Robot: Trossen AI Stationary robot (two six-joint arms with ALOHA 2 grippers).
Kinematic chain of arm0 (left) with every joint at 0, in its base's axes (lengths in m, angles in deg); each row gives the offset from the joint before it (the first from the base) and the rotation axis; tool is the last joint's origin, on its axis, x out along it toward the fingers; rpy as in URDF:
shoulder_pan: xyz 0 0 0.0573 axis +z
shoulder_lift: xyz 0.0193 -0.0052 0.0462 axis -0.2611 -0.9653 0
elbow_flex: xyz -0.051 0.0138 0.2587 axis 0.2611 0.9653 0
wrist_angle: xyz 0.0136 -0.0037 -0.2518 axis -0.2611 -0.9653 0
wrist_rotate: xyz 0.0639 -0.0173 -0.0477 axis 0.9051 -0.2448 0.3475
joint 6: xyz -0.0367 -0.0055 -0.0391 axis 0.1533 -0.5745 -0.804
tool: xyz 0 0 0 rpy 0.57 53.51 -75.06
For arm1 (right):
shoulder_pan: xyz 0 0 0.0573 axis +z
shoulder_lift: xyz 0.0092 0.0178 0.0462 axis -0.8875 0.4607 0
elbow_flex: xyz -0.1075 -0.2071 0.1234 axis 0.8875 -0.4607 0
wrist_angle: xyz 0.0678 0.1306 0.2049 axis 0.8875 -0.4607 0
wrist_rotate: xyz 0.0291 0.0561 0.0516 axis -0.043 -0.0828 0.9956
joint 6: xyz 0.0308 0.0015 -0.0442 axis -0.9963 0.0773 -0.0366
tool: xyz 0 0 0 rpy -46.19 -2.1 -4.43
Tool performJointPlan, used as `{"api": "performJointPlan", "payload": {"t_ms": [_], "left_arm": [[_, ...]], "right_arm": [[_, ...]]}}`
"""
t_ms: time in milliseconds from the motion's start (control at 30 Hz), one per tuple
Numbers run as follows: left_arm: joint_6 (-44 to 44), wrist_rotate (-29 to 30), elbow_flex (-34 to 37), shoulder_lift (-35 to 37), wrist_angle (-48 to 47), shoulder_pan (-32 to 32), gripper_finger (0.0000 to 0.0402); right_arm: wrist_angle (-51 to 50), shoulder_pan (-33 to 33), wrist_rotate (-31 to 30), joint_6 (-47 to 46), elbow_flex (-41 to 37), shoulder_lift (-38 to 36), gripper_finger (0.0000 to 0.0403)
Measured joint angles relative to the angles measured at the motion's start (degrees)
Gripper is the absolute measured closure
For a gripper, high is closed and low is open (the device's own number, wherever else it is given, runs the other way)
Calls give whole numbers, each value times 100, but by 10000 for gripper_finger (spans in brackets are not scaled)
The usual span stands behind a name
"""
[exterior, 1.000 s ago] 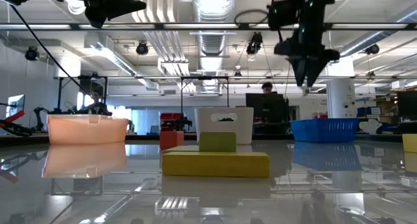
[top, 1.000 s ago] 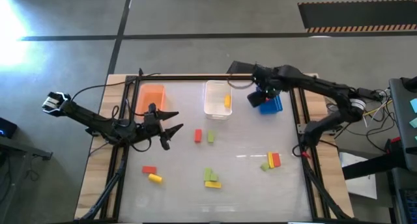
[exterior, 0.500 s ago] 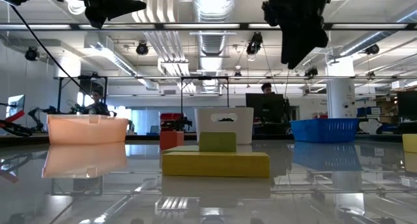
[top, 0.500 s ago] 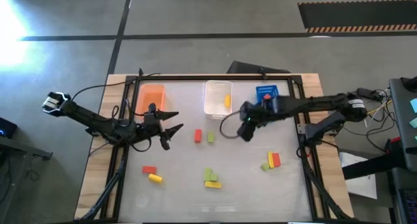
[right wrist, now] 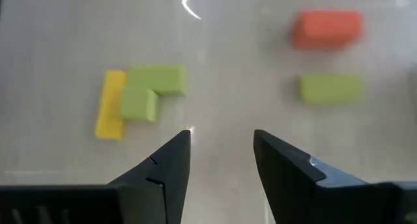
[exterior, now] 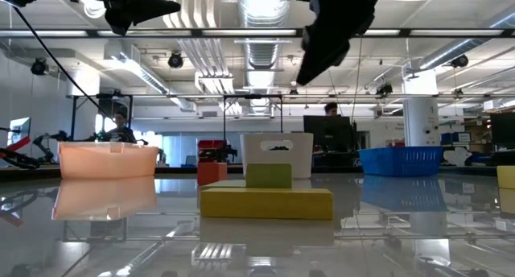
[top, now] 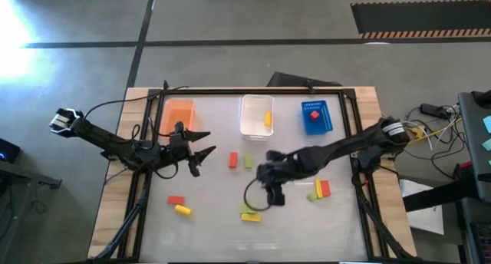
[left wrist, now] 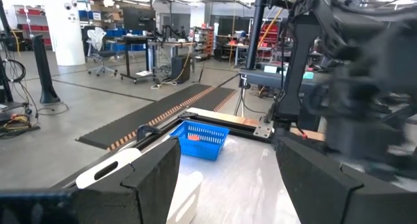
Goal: Sort & place blocks by color
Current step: Put the bottom right green block into the orange bin
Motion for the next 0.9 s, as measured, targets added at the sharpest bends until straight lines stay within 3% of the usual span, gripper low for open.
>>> {"api": "performJointPlan", "payload": {"t_ms": [200,500,900], "left_arm": [[2,0,0,-1,0,-2,164],[2,0,4,-1,-4,-2,164],[140,0,4,-1,0,-2,164]], "right_arm": [[813,615,-649,165,-26,473,255],[967,1088,-1633,-149,-46,600,265],[1589,1004,-1146,-644,-59,1213,150]]}}
